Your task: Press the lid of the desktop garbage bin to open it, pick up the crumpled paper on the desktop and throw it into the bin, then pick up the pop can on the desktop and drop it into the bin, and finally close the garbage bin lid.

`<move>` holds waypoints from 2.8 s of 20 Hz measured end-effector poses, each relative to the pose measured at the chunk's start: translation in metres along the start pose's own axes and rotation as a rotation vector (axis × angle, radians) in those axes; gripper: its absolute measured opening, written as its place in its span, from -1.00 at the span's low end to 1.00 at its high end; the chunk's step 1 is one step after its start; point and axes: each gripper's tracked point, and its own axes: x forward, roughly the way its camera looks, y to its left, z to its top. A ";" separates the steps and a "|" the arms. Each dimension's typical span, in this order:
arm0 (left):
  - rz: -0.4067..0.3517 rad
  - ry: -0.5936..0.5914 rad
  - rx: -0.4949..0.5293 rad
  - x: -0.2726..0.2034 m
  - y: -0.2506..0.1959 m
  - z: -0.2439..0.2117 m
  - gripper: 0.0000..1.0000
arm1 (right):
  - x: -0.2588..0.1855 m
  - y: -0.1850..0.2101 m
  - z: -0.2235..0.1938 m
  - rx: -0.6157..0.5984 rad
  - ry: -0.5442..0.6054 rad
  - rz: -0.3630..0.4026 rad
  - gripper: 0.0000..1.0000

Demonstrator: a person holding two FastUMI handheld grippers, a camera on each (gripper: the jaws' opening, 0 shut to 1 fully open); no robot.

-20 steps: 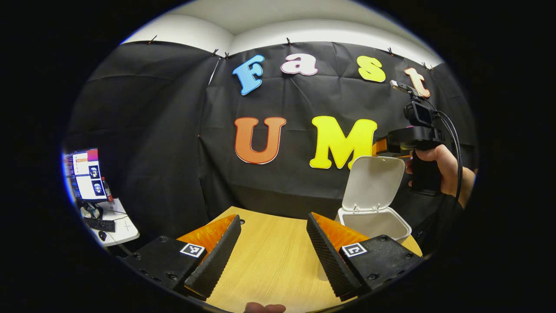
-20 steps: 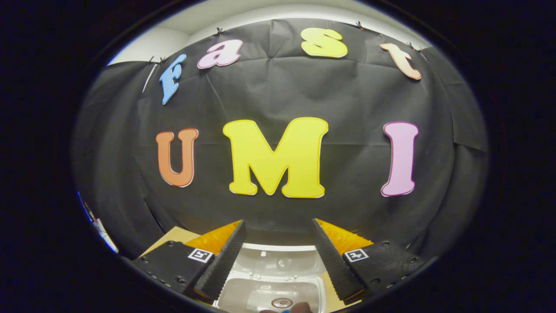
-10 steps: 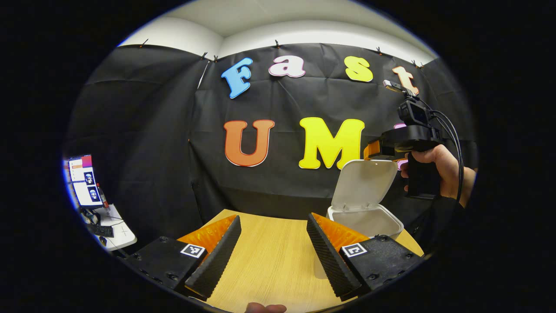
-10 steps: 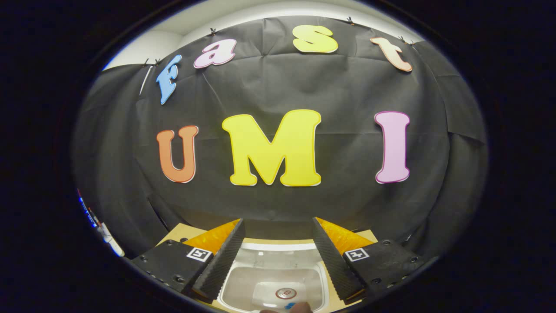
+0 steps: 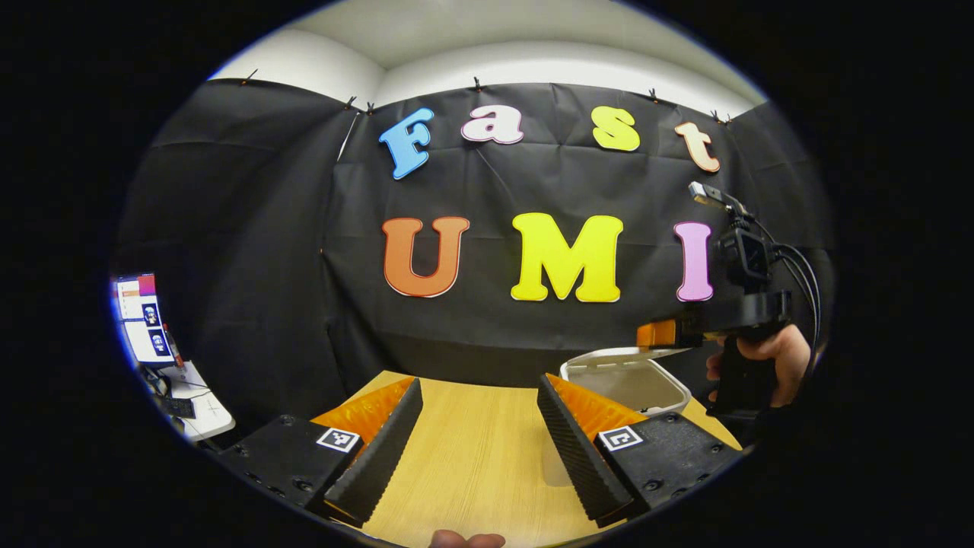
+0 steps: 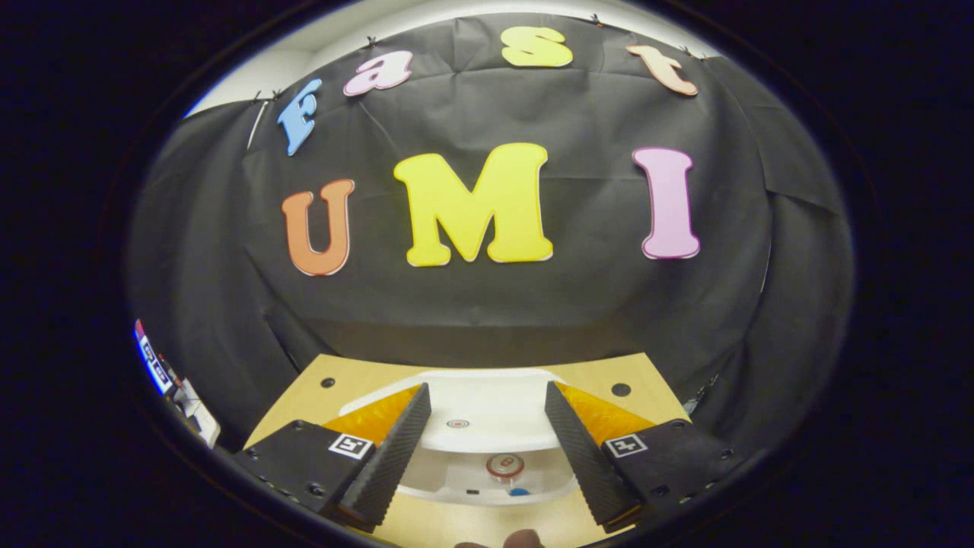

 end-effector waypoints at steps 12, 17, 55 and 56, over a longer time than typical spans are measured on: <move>-0.002 0.002 0.023 -0.013 0.005 -0.002 0.95 | -0.002 -0.003 -0.069 -0.034 0.083 -0.017 0.92; 0.008 0.012 0.019 -0.015 0.010 -0.006 0.95 | 0.001 -0.002 -0.075 -0.047 0.088 -0.026 0.92; -0.122 -0.113 -0.003 0.032 -0.049 0.073 0.79 | -0.133 -0.048 0.034 -0.067 -0.422 -0.055 0.90; -0.119 -0.113 -0.007 0.032 -0.050 0.071 0.79 | -0.138 -0.048 0.036 -0.069 -0.429 -0.061 0.90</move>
